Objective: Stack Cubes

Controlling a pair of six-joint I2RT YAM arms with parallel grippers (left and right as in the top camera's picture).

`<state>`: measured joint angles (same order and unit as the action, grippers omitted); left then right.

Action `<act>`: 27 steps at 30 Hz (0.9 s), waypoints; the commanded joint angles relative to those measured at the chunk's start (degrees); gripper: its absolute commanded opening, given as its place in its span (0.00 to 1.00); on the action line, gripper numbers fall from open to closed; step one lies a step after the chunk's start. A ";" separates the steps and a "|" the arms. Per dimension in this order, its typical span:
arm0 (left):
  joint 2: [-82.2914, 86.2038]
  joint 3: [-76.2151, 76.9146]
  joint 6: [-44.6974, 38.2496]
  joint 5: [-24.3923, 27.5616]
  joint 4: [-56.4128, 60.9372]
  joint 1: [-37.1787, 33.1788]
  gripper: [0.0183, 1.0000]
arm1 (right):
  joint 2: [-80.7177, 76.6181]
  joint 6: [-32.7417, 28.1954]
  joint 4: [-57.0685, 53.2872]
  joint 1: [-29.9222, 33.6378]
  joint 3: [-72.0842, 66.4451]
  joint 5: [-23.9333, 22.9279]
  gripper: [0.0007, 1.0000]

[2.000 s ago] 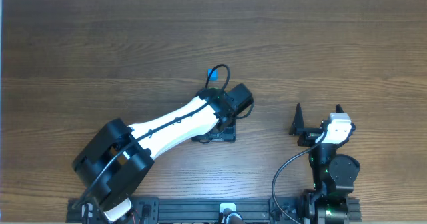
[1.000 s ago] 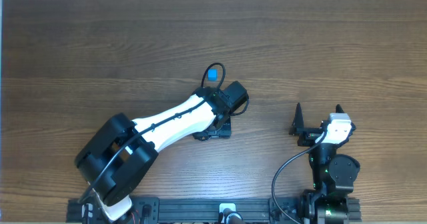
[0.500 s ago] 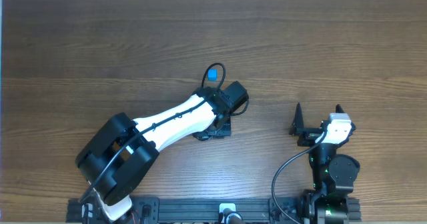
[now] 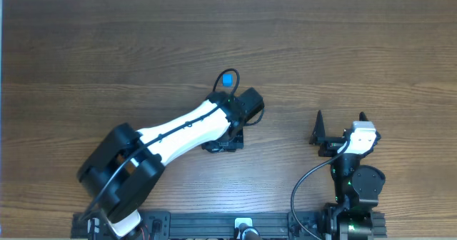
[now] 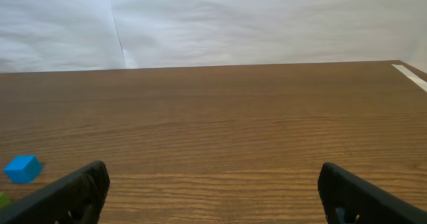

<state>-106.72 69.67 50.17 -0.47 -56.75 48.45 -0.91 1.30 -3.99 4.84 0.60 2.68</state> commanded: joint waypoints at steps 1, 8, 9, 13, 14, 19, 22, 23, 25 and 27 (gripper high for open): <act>3.48 9.64 -1.60 -1.55 -4.92 -1.33 0.02 | 0.59 -0.11 -0.11 0.33 -0.28 0.31 0.99; 2.64 17.14 -3.96 -2.16 -5.77 -4.44 0.02 | 0.59 -0.11 -0.11 0.33 -0.31 0.31 0.99; 2.51 17.16 -4.42 -2.12 -5.60 -5.03 0.02 | 0.59 -0.11 -0.11 0.33 -0.31 0.31 0.99; 1.53 17.14 -6.03 -2.14 -5.66 -6.38 0.02 | 0.59 -0.11 -0.11 0.33 -0.31 0.31 0.99; 1.20 17.14 -6.47 -2.21 -5.66 -6.40 0.02 | 0.59 -0.11 -0.11 0.33 -0.31 0.31 0.99; -1.05 17.14 -6.97 -2.16 -5.57 -6.40 0.02 | 0.59 -0.11 -0.11 0.33 -0.31 0.31 0.99; -2.14 17.14 -6.95 -2.19 -5.62 -6.34 0.02 | 0.59 -0.11 -0.11 0.33 -0.31 0.31 0.99; -2.40 17.14 -6.95 -2.19 -5.60 -6.34 0.02 | 0.59 -0.11 -0.11 0.33 -0.31 0.31 0.99; -2.51 17.14 -6.93 -2.19 -5.64 -6.34 0.02 | 0.59 -0.11 -0.11 0.33 -0.31 0.31 0.99; -2.60 17.14 -6.93 -2.19 -5.64 -6.34 0.02 | 0.59 -0.11 -0.13 0.33 -0.31 0.31 0.99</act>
<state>-108.84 86.30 44.31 -1.96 -62.35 42.09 -0.91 1.28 -3.97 4.84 0.60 2.70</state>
